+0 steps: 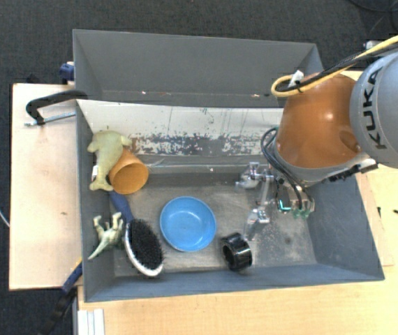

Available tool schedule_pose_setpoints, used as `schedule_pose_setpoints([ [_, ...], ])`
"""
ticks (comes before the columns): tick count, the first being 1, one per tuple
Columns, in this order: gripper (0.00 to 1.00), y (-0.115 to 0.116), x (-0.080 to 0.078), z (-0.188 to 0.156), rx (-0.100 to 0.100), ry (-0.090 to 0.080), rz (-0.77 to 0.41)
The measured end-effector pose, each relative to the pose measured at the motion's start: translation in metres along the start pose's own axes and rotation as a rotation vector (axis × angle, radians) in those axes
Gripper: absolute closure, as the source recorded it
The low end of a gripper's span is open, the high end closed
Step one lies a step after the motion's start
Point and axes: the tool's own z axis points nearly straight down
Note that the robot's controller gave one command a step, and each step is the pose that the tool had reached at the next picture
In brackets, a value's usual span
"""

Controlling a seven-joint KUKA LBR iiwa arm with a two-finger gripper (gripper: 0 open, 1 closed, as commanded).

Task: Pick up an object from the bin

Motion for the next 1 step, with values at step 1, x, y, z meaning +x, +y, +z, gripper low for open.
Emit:
schedule_pose_setpoints([
  [1,0.00,0.0607,-0.0013,0.0322,-0.003,-0.004,0.026],
])
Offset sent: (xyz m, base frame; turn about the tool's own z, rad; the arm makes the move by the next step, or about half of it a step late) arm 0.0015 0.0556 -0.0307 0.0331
